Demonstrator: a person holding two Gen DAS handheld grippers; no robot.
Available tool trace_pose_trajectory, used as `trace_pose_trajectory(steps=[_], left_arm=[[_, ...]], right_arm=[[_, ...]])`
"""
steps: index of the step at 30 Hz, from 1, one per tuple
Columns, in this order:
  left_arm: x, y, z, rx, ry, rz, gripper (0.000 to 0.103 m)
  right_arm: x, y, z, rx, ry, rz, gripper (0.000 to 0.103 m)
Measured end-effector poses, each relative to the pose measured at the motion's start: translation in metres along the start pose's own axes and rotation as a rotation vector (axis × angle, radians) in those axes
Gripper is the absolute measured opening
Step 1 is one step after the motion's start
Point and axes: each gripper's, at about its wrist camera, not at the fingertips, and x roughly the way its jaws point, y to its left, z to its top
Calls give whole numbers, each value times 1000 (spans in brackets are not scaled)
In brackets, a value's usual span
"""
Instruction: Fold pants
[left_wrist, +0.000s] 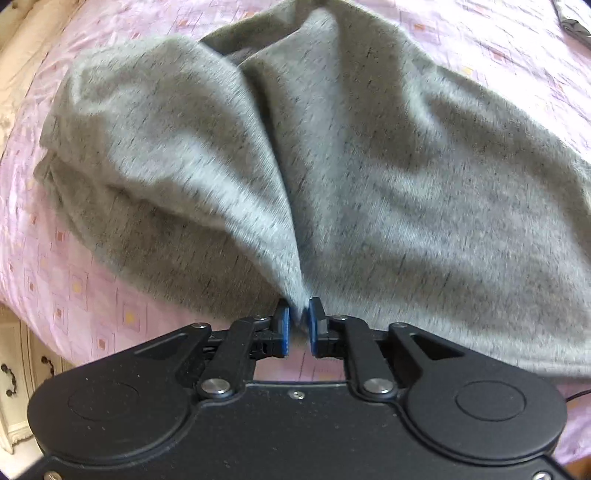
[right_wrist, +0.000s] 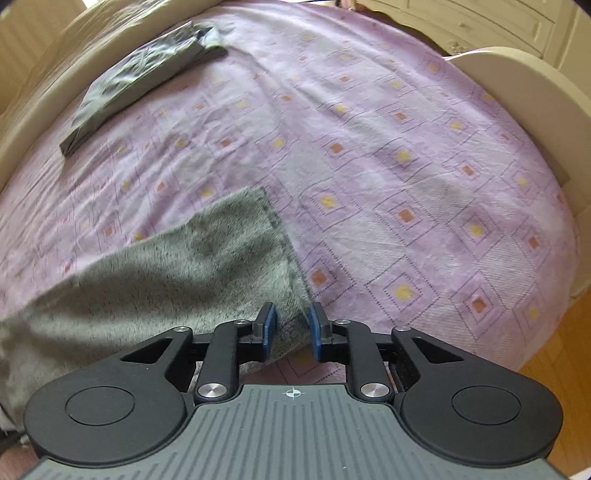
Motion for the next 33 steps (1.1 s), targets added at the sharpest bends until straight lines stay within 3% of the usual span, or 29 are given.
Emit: trace_pose_trajectory(steps=[6, 10, 14, 17, 21, 23, 28, 31, 33], left_arm=[[-18, 40, -21, 11, -40, 0, 25], [-31, 85, -11, -21, -110, 33, 54], [-28, 136, 13, -36, -179, 94, 61], [-20, 177, 35, -19, -205, 115, 65], [-4, 226, 70, 35, -230, 85, 66], [2, 247, 85, 65, -236, 62, 67], [6, 260, 116, 186, -231, 15, 72], [21, 265, 130, 244, -203, -32, 80], [30, 265, 137, 271, -170, -70, 82]], right_arm=[[-29, 26, -4, -82, -136, 6, 20], [-40, 76, -17, -209, -158, 86, 20], [-47, 146, -44, -361, -148, 167, 20], [-49, 207, -76, -431, -118, 234, 20], [-54, 287, -128, -480, -53, 325, 21], [-56, 328, -155, -499, -26, 382, 28], [-54, 421, -218, -648, 19, 474, 32], [-44, 449, -236, -576, 110, 530, 32], [-32, 460, -244, -452, 182, 535, 32]])
